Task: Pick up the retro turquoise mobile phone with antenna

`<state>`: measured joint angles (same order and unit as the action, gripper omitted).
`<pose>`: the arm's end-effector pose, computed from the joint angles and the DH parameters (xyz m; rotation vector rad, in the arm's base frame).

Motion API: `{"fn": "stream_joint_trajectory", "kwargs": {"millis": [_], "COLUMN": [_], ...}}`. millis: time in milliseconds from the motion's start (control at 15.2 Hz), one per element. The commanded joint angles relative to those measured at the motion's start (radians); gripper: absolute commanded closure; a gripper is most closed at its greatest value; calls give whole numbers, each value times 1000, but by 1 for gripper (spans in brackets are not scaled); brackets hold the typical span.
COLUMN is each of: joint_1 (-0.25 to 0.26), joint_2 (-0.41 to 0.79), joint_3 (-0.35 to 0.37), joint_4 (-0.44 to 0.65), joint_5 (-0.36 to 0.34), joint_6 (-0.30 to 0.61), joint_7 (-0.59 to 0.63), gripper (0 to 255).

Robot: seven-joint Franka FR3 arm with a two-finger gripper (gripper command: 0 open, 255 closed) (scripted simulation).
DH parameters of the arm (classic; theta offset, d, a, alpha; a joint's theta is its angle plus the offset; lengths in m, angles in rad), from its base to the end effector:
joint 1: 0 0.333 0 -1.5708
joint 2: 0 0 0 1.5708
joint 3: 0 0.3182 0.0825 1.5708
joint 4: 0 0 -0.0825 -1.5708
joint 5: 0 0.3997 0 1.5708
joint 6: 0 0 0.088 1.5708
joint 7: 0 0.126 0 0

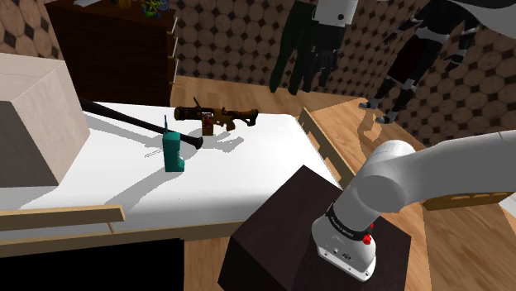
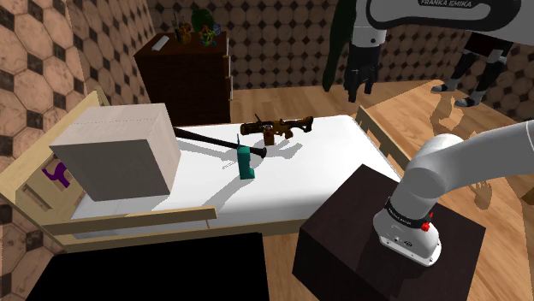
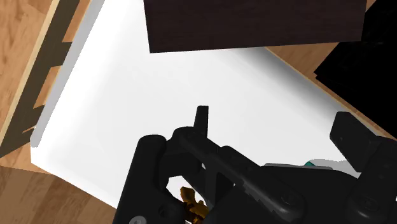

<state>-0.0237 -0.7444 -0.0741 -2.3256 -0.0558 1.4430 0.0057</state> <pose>0.3133 -0.0438 0.5635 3.1306 -0.1311 -0.2192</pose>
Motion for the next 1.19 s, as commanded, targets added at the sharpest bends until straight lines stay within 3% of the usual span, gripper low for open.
{"fn": "stream_joint_trajectory", "kwargs": {"millis": [0, 594, 1122], "joint_1": [0, 40, 64], "joint_2": [0, 197, 444], "joint_3": [0, 116, 206], "joint_4": [0, -35, 31], "joint_5": [0, 76, 92], "joint_6": [0, 257, 460], "joint_7": [0, 165, 307], "gripper": [0, 0, 0]}}
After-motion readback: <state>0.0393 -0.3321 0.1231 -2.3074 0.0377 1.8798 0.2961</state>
